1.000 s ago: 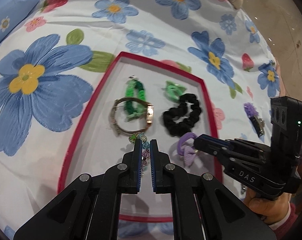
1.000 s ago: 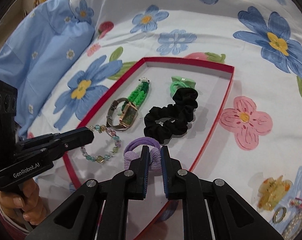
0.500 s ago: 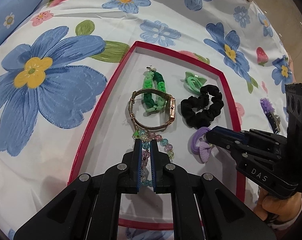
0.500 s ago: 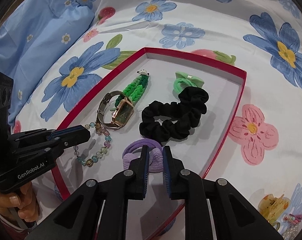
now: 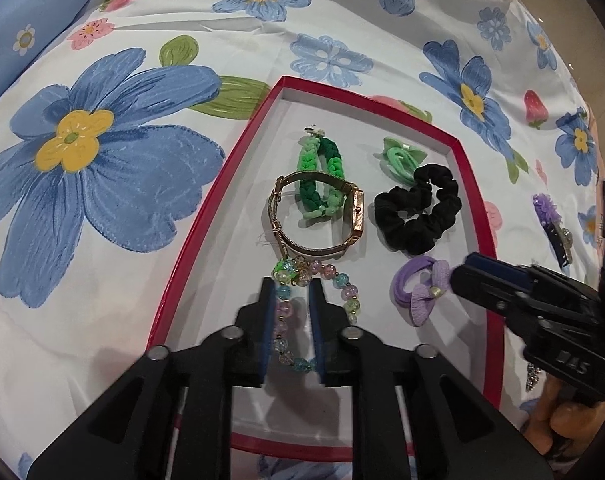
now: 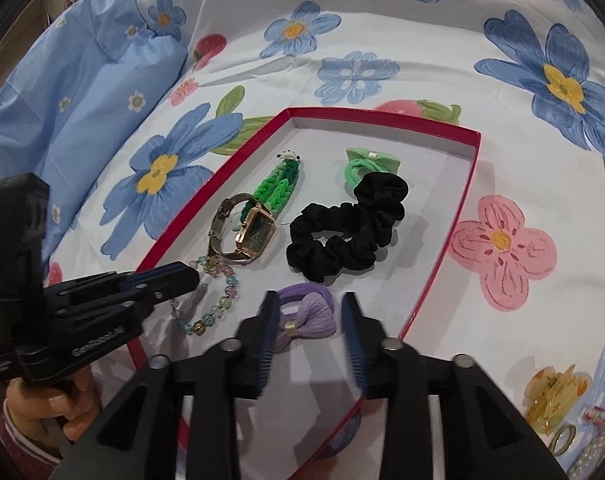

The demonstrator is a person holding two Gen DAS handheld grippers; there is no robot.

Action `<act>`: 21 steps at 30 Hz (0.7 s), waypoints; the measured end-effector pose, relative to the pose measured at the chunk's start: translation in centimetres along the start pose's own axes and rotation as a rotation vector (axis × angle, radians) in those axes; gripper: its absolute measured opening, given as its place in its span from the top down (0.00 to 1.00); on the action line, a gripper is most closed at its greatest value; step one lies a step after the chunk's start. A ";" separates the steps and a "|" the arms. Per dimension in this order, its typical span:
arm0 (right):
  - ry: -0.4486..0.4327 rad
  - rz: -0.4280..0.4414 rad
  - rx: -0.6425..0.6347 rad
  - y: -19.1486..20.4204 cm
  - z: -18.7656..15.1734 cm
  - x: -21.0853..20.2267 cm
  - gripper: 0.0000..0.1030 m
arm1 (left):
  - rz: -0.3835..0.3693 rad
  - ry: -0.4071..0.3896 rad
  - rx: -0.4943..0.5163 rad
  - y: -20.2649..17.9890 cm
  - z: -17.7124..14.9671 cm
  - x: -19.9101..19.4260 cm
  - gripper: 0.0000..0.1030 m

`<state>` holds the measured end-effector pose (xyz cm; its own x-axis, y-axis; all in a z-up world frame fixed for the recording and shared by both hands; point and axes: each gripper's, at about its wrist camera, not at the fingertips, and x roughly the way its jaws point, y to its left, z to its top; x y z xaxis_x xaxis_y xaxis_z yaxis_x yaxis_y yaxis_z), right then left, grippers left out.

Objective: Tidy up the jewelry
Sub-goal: 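Carry the beaded bracelet and purple hair tie into the box lid and release, then move both open tools back toward the remaining jewelry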

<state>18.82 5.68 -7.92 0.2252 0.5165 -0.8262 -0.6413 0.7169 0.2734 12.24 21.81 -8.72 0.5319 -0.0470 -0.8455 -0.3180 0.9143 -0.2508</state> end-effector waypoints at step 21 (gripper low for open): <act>-0.164 -0.031 0.208 -7.6 -6.8 -11.4 0.60 | -0.030 -0.087 0.064 -4.6 -1.7 -5.7 0.51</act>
<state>16.17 -8.87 -3.95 0.3695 0.5494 -0.7494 -0.4711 0.8059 0.3586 9.33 17.15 -3.61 0.6071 -0.0421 -0.7935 -0.2515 0.9371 -0.2421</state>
